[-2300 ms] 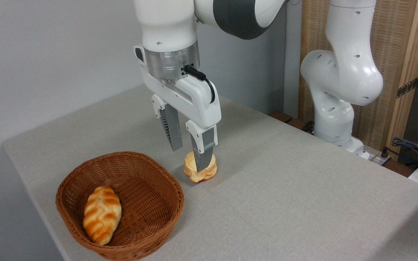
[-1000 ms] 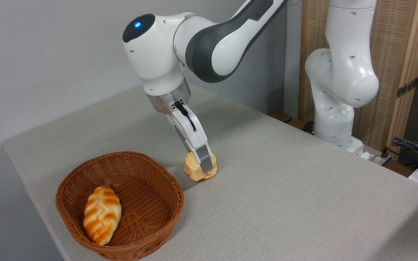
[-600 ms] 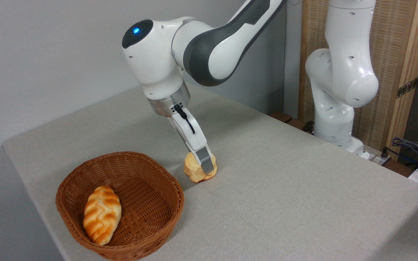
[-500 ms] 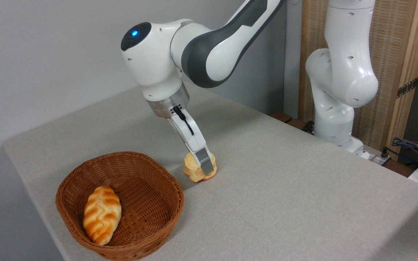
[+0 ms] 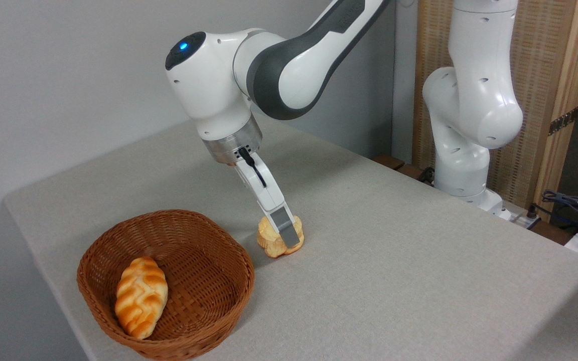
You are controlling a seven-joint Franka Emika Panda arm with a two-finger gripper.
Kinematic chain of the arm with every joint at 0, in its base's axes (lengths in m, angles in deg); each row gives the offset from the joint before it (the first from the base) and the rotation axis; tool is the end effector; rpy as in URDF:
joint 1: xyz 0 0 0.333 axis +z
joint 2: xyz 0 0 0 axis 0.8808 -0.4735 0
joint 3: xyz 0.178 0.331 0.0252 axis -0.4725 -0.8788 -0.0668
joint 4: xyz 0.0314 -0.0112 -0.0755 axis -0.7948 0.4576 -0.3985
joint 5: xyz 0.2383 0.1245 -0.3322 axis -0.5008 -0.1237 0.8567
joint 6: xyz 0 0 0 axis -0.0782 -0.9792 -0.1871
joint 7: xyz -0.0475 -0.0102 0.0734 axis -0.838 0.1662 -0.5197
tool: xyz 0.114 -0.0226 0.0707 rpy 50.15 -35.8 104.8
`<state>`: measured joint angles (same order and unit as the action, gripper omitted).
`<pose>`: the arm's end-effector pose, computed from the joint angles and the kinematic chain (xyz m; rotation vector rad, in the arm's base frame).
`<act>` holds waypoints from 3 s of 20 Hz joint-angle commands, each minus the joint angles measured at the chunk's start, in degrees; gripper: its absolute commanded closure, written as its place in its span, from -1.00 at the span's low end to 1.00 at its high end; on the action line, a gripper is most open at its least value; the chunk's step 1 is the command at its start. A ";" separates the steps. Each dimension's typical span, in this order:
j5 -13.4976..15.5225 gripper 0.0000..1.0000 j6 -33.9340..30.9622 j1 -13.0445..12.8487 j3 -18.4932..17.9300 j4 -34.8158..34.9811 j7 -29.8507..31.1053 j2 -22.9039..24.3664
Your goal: Put bread into the basket
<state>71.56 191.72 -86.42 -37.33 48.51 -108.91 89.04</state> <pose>0.5126 -0.0971 0.4283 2.6158 -1.5279 -0.3632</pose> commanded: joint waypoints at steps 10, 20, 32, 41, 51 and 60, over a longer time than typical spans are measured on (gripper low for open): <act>-0.84 0.37 -0.21 -0.28 -0.98 -1.09 -0.80 1.87; -0.32 0.26 -2.07 0.25 -4.50 -9.79 -1.50 2.66; 3.20 -0.94 15.60 0.16 -4.41 -9.97 -0.71 -0.24; 3.11 -1.00 15.43 0.16 -4.41 -9.88 0.08 -0.06; 3.11 -1.00 14.99 0.42 -4.85 -9.88 0.16 0.38; 3.11 -1.00 6.31 0.51 -9.06 -11.90 2.97 3.10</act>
<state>73.94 203.26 -85.60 -44.26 38.32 -107.75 90.20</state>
